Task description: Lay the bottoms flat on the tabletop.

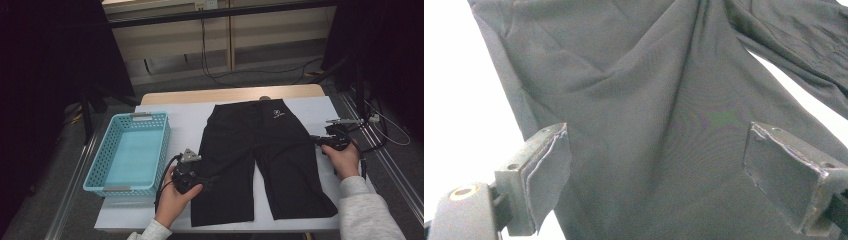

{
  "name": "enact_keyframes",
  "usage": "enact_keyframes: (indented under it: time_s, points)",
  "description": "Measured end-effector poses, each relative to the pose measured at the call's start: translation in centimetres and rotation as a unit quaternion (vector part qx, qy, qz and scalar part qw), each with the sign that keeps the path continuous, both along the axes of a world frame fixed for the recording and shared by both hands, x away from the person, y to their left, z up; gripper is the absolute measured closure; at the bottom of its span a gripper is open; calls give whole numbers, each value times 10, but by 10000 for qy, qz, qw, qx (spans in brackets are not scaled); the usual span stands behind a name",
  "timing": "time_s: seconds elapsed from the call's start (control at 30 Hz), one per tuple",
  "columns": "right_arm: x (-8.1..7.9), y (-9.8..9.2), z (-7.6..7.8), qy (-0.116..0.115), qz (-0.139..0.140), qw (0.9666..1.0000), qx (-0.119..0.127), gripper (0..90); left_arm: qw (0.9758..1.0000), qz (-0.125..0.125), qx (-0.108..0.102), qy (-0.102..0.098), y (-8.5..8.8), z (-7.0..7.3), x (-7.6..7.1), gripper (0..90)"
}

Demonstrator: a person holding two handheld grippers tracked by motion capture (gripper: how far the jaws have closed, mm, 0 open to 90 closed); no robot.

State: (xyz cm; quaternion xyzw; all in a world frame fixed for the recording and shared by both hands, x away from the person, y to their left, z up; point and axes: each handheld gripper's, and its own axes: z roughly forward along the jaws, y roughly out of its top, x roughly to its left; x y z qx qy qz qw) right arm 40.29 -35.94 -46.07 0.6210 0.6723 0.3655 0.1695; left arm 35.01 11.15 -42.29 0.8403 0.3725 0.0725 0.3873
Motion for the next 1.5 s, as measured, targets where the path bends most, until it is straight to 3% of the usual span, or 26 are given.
enact_keyframes:
  time_s: [0.8, 0.83, 0.9, 1.0, 1.03, 1.13, 1.2, 1.3, 1.4, 1.5]
  points:
    - [-15, -14, 1, -17, -172, 9998, -30, 900, 10000, -21, -7, 9, -3, 0, 2, 123]
    - [-15, -14, 1, -24, -194, 9998, -66, 876, 10000, -40, 1, 20, -2, 0, 2, 123]
    - [-15, -12, 2, -68, -247, 9996, -113, 717, 10000, -66, 19, 20, -2, 0, 2, 123]
    - [-17, -6, 6, -55, -118, 9981, -603, 565, 10000, -69, 32, -3, -1, 1, 2, 123]
    - [-20, -4, 9, -99, -119, 9976, -675, 515, 10000, -59, 24, 1, -1, 1, 2, 123]
    - [-30, 0, 16, -179, 13, 9991, -383, 483, 10000, 3, -26, -25, 0, 1, 1, 123]
    - [-39, 4, 20, -242, 103, 9989, -384, 456, 10000, -20, 5, -30, 1, 2, 1, 123]
    - [-53, 10, 21, -303, 195, 9987, -366, 502, 10000, -42, 26, -51, 0, 3, 0, 123]
    - [-66, 11, 19, -133, 199, 9993, -274, 592, 10000, -61, 41, -54, 1, 4, -1, 123]
    - [-79, 13, 16, 90, 190, 9988, -436, 576, 9999, -69, 24, -104, 3, 4, -1, 123]
